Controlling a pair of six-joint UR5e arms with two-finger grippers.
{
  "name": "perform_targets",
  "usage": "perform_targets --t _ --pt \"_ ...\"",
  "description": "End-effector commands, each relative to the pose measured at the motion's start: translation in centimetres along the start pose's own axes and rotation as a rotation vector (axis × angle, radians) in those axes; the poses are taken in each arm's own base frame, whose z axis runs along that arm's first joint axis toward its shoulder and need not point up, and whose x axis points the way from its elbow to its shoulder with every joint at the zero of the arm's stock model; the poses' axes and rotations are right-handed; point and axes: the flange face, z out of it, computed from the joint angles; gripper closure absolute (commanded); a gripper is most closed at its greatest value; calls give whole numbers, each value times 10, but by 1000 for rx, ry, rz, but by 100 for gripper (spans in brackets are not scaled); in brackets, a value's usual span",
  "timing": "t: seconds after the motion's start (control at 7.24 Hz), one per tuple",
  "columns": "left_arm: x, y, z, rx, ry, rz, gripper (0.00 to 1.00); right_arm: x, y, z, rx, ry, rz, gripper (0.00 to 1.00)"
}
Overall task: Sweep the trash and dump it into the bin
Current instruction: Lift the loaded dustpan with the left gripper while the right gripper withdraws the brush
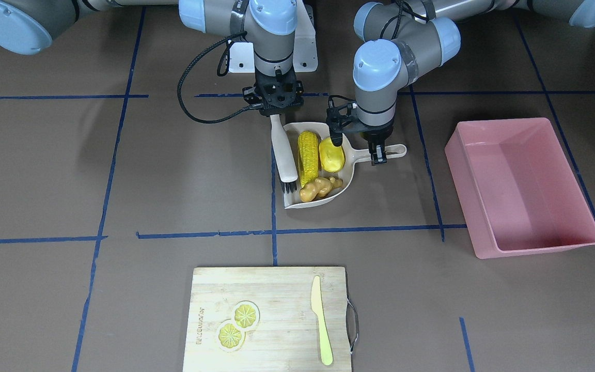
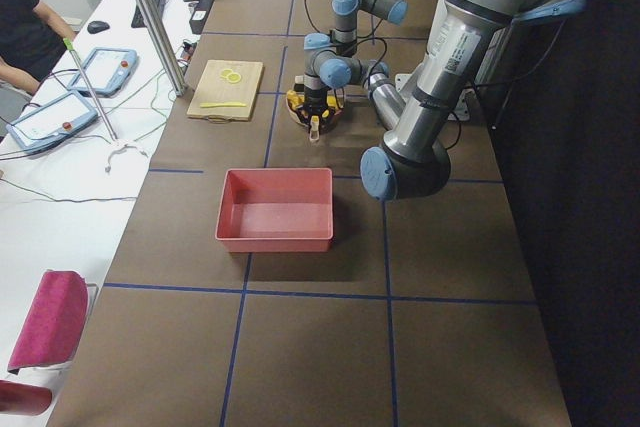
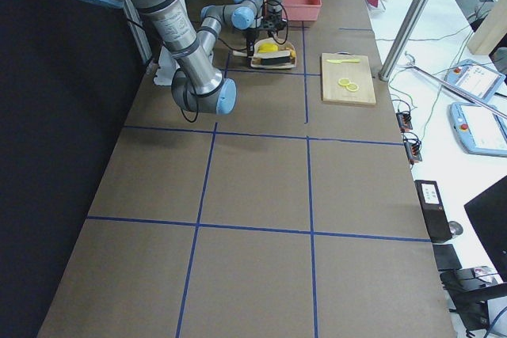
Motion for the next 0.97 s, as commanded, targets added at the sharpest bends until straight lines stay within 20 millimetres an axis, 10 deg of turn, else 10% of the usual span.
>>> perform_targets --t 0.0,0.83 --pt "1 7 3 35 60 -6 100 16 -7 -21 18 -28 13 100" --pt "-25 31 -17 186 164 -46 100 131 -32 -101 29 -27 85 100"
